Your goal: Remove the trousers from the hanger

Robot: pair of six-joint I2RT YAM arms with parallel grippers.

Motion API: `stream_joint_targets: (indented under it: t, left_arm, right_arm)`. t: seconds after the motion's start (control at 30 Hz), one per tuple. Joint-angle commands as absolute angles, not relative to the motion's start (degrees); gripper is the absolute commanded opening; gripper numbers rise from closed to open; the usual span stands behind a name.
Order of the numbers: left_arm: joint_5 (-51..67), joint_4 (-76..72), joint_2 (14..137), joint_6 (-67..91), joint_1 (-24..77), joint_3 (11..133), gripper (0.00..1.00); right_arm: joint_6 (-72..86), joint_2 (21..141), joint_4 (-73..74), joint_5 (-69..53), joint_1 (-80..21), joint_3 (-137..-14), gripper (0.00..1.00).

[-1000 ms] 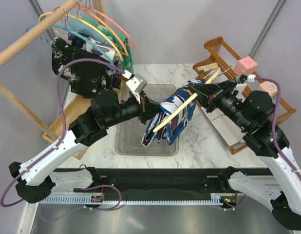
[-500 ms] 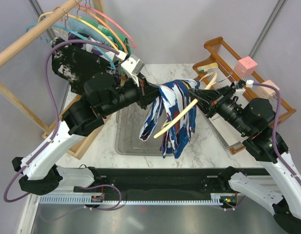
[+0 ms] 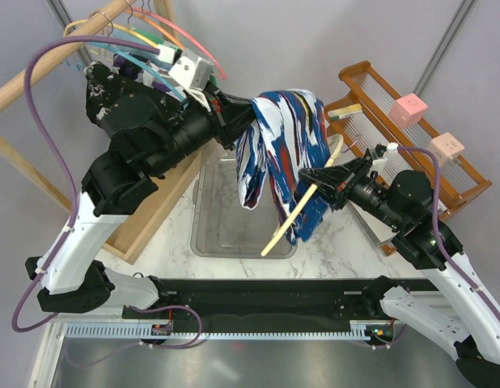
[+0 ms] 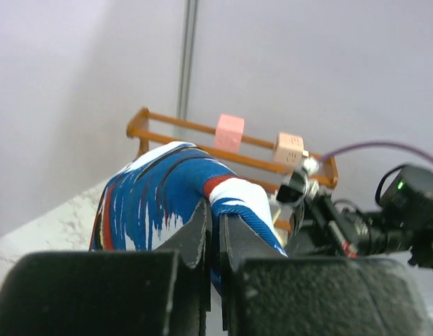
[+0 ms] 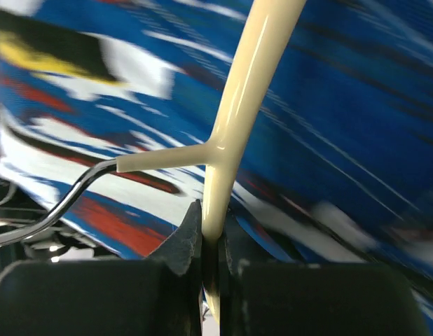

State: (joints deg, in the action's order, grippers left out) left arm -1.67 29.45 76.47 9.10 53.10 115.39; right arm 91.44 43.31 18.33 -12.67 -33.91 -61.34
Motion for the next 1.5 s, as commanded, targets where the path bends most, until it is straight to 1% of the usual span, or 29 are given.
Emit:
stream_joint_targets:
  t: [0.0,0.27,0.43,0.6,0.73,0.77,0.83,0.87,1.03,1.17,1.27,1.37,1.47]
  left_arm:
    - [-5.8,13.9,74.4,4.8,52.3,122.3,0.02]
    - [-12.1,14.4,74.2,-7.2,52.3,123.6,0.02]
    - [-15.5,16.2,72.2,-11.9,52.3,121.1,0.02]
    - [-18.5,16.2,67.1,-10.6,52.3,109.4,0.02]
    - [-21.8,16.2,61.8,-8.3,52.3,99.9,0.02]
    - [-22.2,16.2,61.1,-8.0,52.3,96.4,0.02]
    - [-24.0,16.3,58.9,-7.7,52.3,93.4,0.02]
    - [-24.5,16.3,58.2,-7.8,52.3,90.6,0.02]
    - [-28.6,16.6,55.6,-12.0,52.2,85.3,0.02]
    - [-28.5,16.7,56.4,-13.0,52.2,81.3,0.02]
    - [-24.4,15.7,58.8,-9.0,52.2,77.1,0.02]
    - [-21.0,12.2,63.0,-4.4,52.2,71.3,0.02]
    - [-18.4,10.7,69.0,-0.5,52.2,68.7,0.02]
  right_arm:
    - [89.7,42.2,18.2,-15.2,-34.1,-58.7,0.0]
    - [89.6,40.4,18.0,-16.8,-34.1,-55.7,0.0]
    - [90.4,38.5,18.3,-16.3,-34.1,-54.2,0.0]
    - [85.1,42.5,19.2,-18.2,-34.1,-59.9,0.0]
    - [80.1,46.8,21.4,-19.4,-34.1,-69.3,0.0]
    - [79.0,47.4,21.6,-19.7,-34.2,-70.6,0.0]
    - [78.6,48.7,21.9,-20.5,-34.2,-72.9,0.0]
    - [78.3,49.0,21.8,-20.8,-34.1,-73.4,0.0]
    - [78.1,49.1,22.3,-21.5,-34.1,-73.2,0.0]
    - [79.2,48.1,22.5,-21.5,-34.1,-72.2,0.0]
    - [79.3,47.6,22.9,-21.5,-34.1,-72.7,0.0]
    - [79.4,47.5,23.4,-21.4,-34.1,-73.7,0.0]
    - [79.5,46.8,24.2,-20.6,-34.1,-74.5,0.0]
